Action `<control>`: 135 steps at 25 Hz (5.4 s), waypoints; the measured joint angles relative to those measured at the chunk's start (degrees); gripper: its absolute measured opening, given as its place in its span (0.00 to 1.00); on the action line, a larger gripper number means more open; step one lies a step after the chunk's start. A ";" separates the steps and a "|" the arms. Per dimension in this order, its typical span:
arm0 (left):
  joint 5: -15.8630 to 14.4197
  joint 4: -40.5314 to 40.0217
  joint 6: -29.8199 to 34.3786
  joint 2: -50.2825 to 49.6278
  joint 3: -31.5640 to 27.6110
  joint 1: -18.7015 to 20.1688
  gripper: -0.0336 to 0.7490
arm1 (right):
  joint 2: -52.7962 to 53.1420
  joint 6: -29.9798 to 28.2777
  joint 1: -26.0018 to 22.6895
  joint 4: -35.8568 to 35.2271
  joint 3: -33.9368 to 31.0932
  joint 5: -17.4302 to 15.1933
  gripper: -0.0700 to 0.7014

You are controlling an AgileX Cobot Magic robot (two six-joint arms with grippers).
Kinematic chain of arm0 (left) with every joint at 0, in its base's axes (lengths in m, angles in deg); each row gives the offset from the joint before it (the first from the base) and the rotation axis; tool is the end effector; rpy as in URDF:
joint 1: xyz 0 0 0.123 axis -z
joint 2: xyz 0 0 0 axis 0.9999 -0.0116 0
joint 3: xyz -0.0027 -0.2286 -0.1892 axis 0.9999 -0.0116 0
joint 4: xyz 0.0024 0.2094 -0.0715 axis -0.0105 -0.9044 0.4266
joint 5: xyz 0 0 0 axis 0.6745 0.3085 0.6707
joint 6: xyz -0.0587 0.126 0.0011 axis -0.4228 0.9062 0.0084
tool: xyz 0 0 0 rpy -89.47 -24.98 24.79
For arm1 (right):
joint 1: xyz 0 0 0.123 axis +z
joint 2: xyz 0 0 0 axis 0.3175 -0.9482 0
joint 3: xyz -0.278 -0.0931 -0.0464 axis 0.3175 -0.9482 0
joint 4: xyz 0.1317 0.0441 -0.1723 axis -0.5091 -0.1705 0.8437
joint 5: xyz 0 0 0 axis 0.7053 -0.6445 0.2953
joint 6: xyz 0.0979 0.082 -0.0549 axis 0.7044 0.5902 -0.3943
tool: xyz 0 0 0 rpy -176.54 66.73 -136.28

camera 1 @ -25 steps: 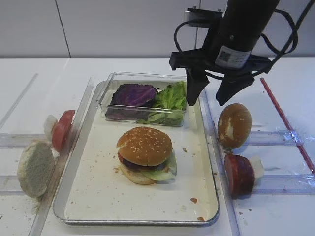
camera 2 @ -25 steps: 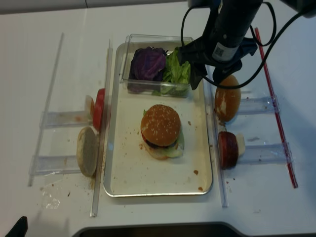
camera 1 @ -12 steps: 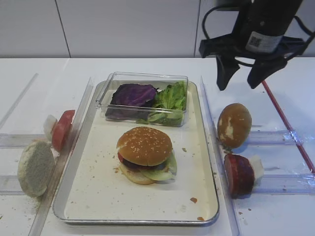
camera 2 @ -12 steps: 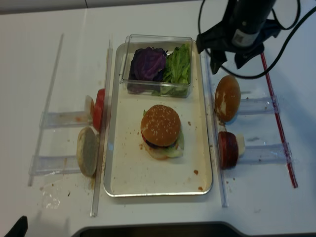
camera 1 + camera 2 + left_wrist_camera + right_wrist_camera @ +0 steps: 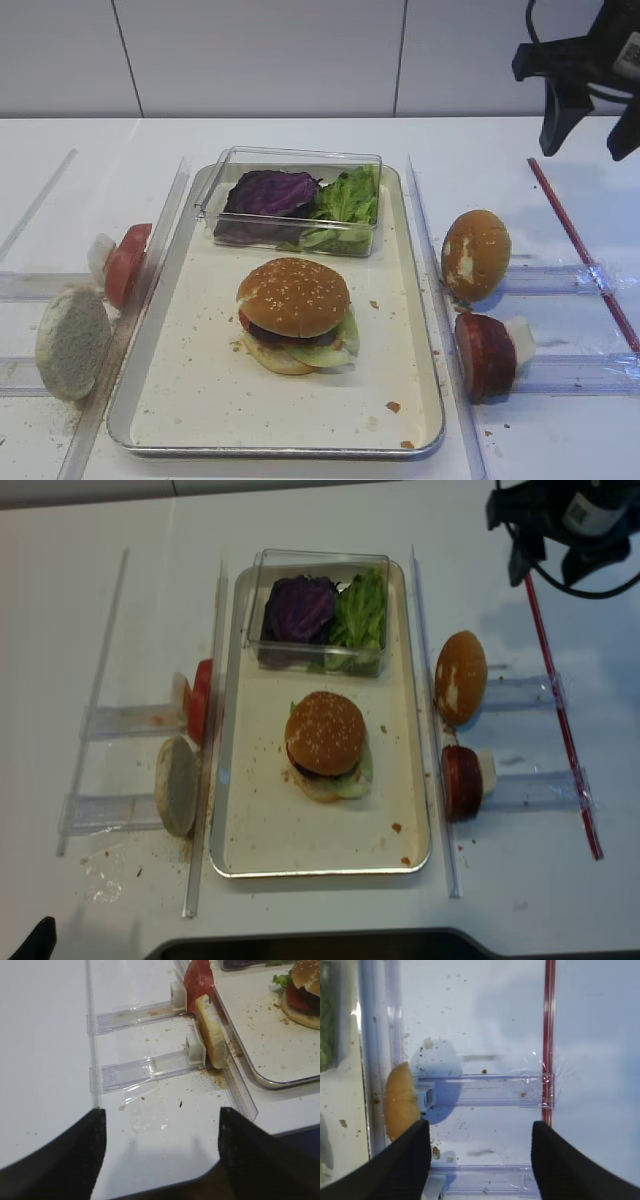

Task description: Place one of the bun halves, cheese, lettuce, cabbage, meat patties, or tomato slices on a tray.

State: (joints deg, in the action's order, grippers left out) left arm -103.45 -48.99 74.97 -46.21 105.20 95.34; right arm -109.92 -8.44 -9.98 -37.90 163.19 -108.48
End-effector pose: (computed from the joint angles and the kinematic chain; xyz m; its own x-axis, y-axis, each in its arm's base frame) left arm -0.0101 0.0037 0.2220 -0.5509 0.1025 -0.8283 0.1142 0.9924 0.0469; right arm 0.3081 0.0567 0.2888 -0.9699 0.0348 -0.2410 0.0066 0.9931 0.1169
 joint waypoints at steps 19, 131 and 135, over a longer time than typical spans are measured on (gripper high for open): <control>0.00 0.00 0.00 0.00 0.00 0.00 0.60 | 5.71 -0.44 -0.94 1.38 -2.18 -0.09 0.67; 0.00 0.00 0.00 0.00 0.00 -0.21 0.60 | 94.37 -18.65 -1.28 -7.63 -56.94 6.49 0.67; 0.00 0.00 0.00 0.00 0.00 -0.21 0.60 | 94.37 -18.65 -1.28 -7.63 -56.94 6.49 0.67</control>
State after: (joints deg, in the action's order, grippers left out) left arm -103.45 -48.99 74.97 -46.21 105.20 95.13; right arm -15.55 -27.08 -11.26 -45.53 106.25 -102.00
